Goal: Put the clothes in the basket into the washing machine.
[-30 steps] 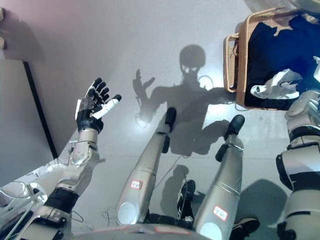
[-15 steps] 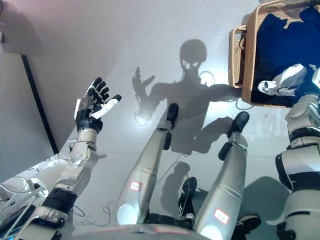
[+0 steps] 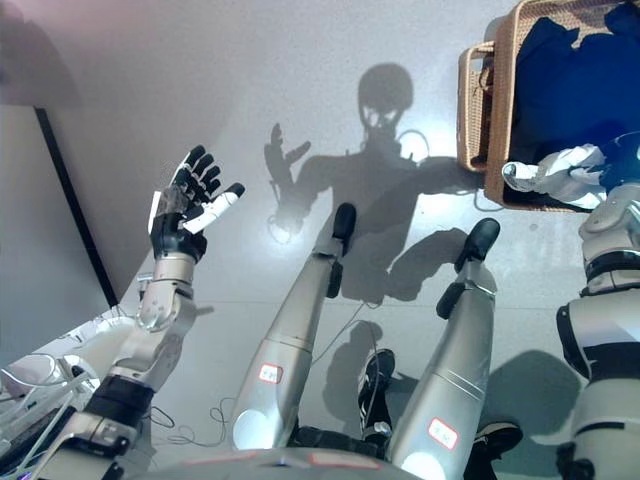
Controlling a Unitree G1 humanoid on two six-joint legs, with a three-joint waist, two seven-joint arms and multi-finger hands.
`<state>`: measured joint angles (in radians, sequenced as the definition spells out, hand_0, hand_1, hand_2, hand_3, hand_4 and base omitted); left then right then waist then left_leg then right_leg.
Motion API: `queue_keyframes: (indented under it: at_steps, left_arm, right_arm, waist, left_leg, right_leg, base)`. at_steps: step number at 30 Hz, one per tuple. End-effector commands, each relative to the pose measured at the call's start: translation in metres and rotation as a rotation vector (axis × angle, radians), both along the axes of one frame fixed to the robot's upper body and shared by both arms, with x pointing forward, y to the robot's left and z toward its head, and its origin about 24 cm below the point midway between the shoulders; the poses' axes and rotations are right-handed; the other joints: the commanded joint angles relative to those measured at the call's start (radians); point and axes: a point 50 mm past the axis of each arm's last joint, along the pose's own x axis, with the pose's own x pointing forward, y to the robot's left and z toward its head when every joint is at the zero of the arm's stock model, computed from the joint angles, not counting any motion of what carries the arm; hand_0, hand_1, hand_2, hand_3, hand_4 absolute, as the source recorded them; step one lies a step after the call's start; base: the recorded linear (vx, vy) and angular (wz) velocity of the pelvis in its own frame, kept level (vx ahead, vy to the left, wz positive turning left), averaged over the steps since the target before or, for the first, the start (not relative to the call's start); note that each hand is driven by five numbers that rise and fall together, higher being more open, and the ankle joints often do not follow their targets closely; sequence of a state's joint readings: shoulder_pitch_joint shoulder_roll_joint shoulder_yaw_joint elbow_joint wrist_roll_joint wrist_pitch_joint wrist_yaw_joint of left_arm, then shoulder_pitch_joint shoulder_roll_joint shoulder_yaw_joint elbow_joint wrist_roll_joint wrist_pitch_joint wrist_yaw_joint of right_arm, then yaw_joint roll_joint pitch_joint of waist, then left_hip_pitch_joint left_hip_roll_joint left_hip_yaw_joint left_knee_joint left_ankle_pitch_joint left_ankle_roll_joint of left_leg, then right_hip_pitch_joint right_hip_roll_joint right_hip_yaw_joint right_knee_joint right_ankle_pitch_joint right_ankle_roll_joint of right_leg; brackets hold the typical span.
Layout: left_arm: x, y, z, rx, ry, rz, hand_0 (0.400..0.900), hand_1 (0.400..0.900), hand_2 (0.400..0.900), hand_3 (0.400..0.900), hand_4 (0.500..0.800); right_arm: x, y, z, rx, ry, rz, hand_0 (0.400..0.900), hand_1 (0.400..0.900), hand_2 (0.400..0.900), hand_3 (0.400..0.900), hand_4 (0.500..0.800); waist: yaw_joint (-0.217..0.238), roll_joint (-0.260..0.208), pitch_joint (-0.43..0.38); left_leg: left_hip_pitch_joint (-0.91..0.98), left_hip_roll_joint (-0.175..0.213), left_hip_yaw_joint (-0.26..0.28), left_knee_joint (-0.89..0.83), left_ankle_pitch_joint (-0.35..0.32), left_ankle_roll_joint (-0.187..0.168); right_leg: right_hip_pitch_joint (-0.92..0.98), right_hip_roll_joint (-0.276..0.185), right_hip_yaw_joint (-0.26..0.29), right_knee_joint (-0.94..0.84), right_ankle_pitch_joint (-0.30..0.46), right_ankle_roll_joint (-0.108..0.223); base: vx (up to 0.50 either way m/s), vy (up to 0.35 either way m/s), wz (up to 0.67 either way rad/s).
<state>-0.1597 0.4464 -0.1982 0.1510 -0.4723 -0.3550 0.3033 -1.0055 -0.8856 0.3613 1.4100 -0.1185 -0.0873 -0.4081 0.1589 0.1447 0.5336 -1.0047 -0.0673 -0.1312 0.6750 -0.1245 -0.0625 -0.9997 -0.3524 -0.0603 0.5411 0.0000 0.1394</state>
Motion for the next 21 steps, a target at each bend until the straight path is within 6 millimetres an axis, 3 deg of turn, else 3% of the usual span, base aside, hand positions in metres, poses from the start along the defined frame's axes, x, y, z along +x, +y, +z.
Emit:
queue_keyframes:
  at_steps: [1,7,12,14,16,21]
  left_arm:
    - [-0.018,0.035,0.020,-0.003,-0.136,0.130,0.900,0.900,0.900,0.900,0.800]
    - [-0.012,0.042,0.007,-0.040,-0.084,0.182,0.900,0.900,0.900,0.900,0.800]
    - [-0.008,0.059,-0.015,-0.065,0.020,0.287,0.900,0.900,0.900,0.900,0.800]
    - [-0.006,0.063,-0.021,-0.074,0.050,0.306,0.900,0.900,0.900,0.900,0.800]
    - [-0.006,0.072,-0.033,-0.127,0.097,0.359,0.900,0.900,0.900,0.900,0.800]
    - [-0.012,0.082,-0.043,-0.149,0.140,0.412,0.900,0.900,0.900,0.900,0.800]
  right_arm:
    - [-0.011,-0.014,0.009,-0.034,-0.013,-0.061,0.400,0.400,0.400,0.400,0.500]
    - [-0.008,-0.006,-0.004,0.199,-0.218,-0.031,0.400,0.400,0.400,0.400,0.500]
    - [-0.009,0.001,-0.020,0.724,-0.721,-0.061,0.400,0.400,0.400,0.400,0.500]
    - [-0.011,0.001,-0.028,0.800,-0.775,-0.076,0.400,0.400,0.400,0.400,0.500]
    - [-0.012,0.007,-0.042,1.029,-1.000,-0.112,0.400,0.400,0.400,0.400,0.500]
    - [-0.017,0.006,-0.052,1.280,-1.327,-0.193,0.400,0.400,0.400,0.400,0.500]
  waist:
    - [-0.014,0.031,-0.014]
    - [-0.046,0.006,-0.014]
    - [-0.073,-0.010,-0.014]
    - [-0.071,-0.011,-0.014]
    - [-0.081,-0.013,-0.014]
    - [-0.087,0.002,-0.057]
  left_leg:
    - [0.099,0.056,-0.032,-0.039,-0.070,-0.018]
    - [0.191,0.064,-0.017,-0.117,-0.021,-0.024]
    - [0.319,0.081,0.000,-0.194,-0.010,-0.033]
    - [0.358,0.088,0.003,-0.226,-0.003,-0.035]
    - [0.434,0.102,0.010,-0.305,0.024,-0.043]
    - [0.523,0.116,0.005,-0.446,0.083,-0.061]
  right_leg:
    - [0.051,0.006,0.012,0.027,0.010,0.017]
    - [0.147,0.004,-0.005,-0.074,0.071,0.014]
    - [0.276,0.006,-0.015,-0.171,0.097,0.026]
    - [0.312,0.008,-0.017,-0.197,0.104,0.028]
    - [0.377,0.007,-0.023,-0.252,0.119,0.034]
    - [0.442,0.004,-0.037,-0.326,0.139,0.043]
  base:
    - [0.00,-0.010,-0.04]
    - [-0.03,-0.008,-0.05]
    - [0.04,-0.032,-0.18]
    - [0.04,-0.040,-0.13]
    - [0.05,-0.055,-0.12]
    - [0.05,-0.057,0.04]
